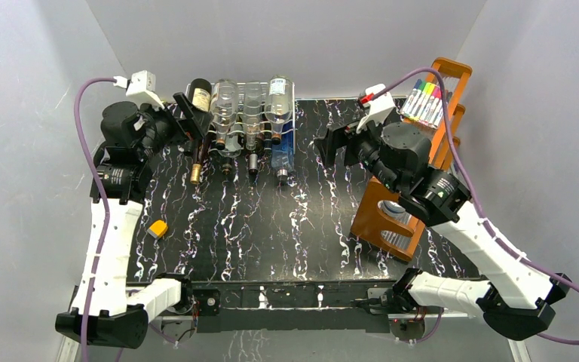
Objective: Take the wine bottle off the wine rack
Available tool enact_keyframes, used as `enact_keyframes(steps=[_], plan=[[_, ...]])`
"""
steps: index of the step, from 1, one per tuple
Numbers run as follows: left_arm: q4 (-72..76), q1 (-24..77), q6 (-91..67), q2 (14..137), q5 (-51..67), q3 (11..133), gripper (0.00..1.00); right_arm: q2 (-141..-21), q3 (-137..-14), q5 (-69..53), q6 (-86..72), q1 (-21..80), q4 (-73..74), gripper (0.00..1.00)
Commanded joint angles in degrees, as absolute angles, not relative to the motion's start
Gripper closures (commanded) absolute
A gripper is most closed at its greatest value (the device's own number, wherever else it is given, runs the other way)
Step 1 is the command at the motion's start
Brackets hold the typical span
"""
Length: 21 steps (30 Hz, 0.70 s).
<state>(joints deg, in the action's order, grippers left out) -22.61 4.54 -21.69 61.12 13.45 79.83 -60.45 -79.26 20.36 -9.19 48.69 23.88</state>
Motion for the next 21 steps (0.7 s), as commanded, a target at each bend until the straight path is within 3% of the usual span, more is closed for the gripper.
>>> enact_keyframes(steps=[1,12,21], plan=[[-26.56,4.00,-21.60,61.16,16.75,79.38,0.02,-62.42,-82.53,16.08,-8.52,49.06,22.15,0.02],[-30.81,3.87,-20.92,60.19,19.86,74.25,0.02,-78.76,-87.19,8.92,-19.54,53.91,26.20,0.02],[-31.33,3.87,-20.17,59.93,21.08,72.35,0.02,-77.63,-80.14,15.48,-22.75,54.58,34.73,0.02]])
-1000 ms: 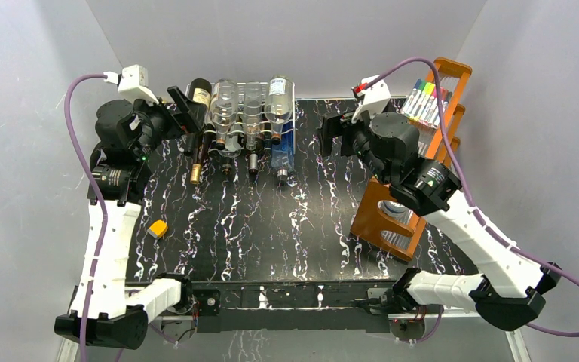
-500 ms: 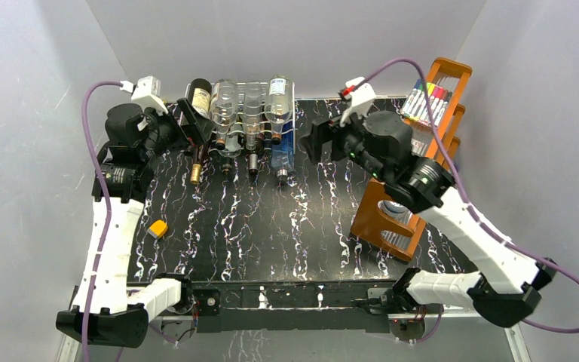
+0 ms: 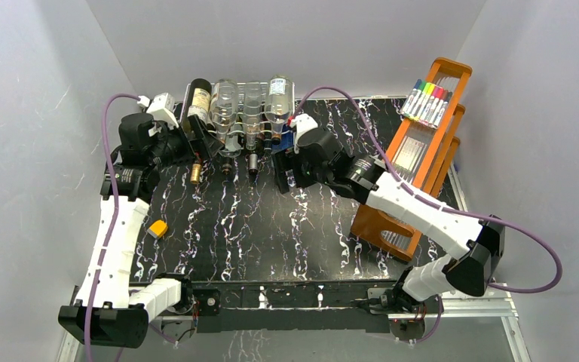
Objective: Take the wine bottle off the wine rack
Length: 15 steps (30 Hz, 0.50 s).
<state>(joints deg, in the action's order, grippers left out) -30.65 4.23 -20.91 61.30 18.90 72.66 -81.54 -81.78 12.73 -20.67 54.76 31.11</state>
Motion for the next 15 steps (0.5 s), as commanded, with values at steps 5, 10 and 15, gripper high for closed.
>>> enact_keyframes(steps=[5,10,15], plan=[[-31.15,3.89,-20.09,60.61,21.08,71.73,0.02,-74.91,-75.61,15.69,-24.25,54.58,41.45,0.02],[-30.27,3.87,-20.53,61.16,21.80,71.08,0.02,-72.74,-73.29,15.99,-23.97,54.57,46.79,0.02],[-29.61,3.87,-21.08,61.86,21.71,70.95,0.02,-70.62,-73.27,7.63,-22.75,54.51,49.94,0.02]])
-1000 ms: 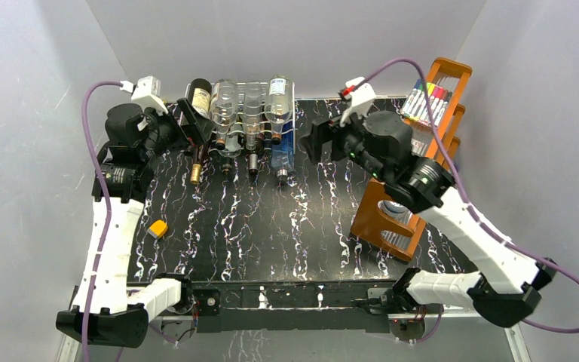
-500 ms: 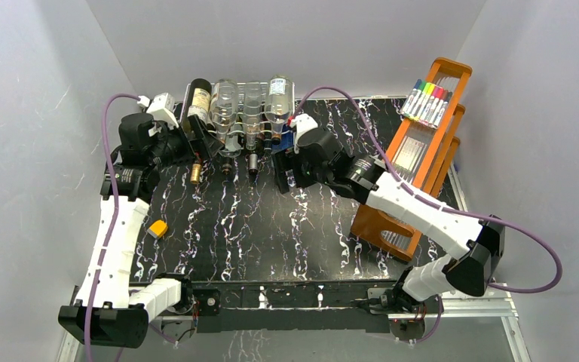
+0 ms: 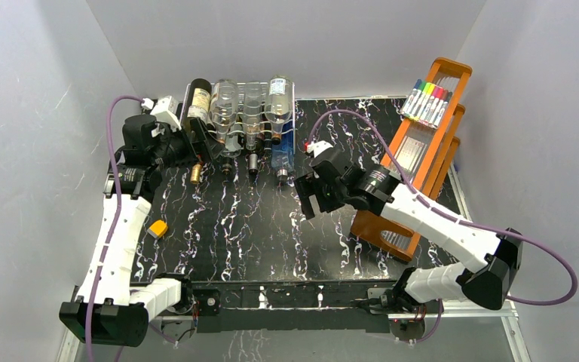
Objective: Take the wine bottle off the wine rack
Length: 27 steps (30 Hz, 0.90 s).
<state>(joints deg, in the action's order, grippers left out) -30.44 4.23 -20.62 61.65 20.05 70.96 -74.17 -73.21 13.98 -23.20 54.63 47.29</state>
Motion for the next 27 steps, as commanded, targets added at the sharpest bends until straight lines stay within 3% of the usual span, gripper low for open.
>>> enact_keyframes(steps=[1,14,21,27], plan=[[-29.05,3.87,-21.21,62.07,21.91,70.63,0.02,-69.90,-72.72,5.23,-22.11,54.58,49.44,0.02],[-27.42,3.89,-22.92,62.17,24.05,69.78,0.02,-67.23,-68.07,17.27,-20.51,54.53,50.36,0.02],[-27.41,3.87,-23.75,61.42,24.08,69.58,0.02,-63.90,-63.07,23.27,-15.25,53.76,39.66,0.02],[-28.06,3.87,-23.08,62.47,24.43,70.95,0.02,-63.97,-62.23,24.85,-11.10,47.08,35.52,0.02]])
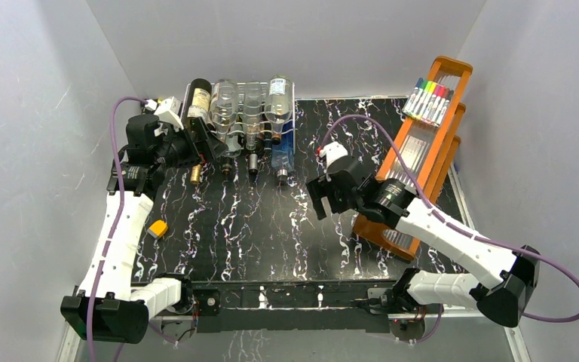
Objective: Take the wine bottle off the wine rack
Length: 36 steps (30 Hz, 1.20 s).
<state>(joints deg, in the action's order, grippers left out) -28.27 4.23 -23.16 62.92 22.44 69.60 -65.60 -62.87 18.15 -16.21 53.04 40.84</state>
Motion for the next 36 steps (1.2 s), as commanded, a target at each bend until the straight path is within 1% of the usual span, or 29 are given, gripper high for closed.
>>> enact_keyframes(steps=[1,4,9,12,16,21,26,31,36], plan=[[-28.25,3.87,-22.97,62.58,24.43,71.24,0.02,-63.86,-62.03,24.30,-11.00,45.46,35.07,0.02],[-28.92,3.87,-22.43,62.53,24.36,72.08,0.02,-63.34,-61.42,19.61,-11.21,42.13,33.31,0.02],[-29.18,3.87,-22.14,61.72,23.61,72.12,0.02,-65.95,-63.33,9.41,-11.61,42.12,31.55,0.02],[-29.22,3.91,-22.15,61.63,23.67,71.86,0.02,-68.85,-66.06,5.49,-12.62,42.44,30.63,0.02],[-29.20,3.87,-22.15,61.46,23.90,71.62,0.02,-73.98,-70.86,3.58,-13.65,44.43,28.37,0.02],[-29.54,3.87,-22.28,61.11,24.77,71.92,0.02,-80.08,-78.65,5.15,-15.29,46.10,30.52,0.02],[-31.10,3.91,-21.41,60.12,24.32,72.01,0.02,-84.13,-83.34,16.67,-16.95,45.93,31.52,0.02],[-31.29,3.87,-21.44,59.46,23.92,71.12,0.02,-92.09,-90.63,23.43,-21.93,44.61,33.54,0.02],[-31.28,3.87,-21.94,59.29,25.13,71.11,0.02,-99.06,-97.06,22.42,-25.01,44.13,30.54,0.05]])
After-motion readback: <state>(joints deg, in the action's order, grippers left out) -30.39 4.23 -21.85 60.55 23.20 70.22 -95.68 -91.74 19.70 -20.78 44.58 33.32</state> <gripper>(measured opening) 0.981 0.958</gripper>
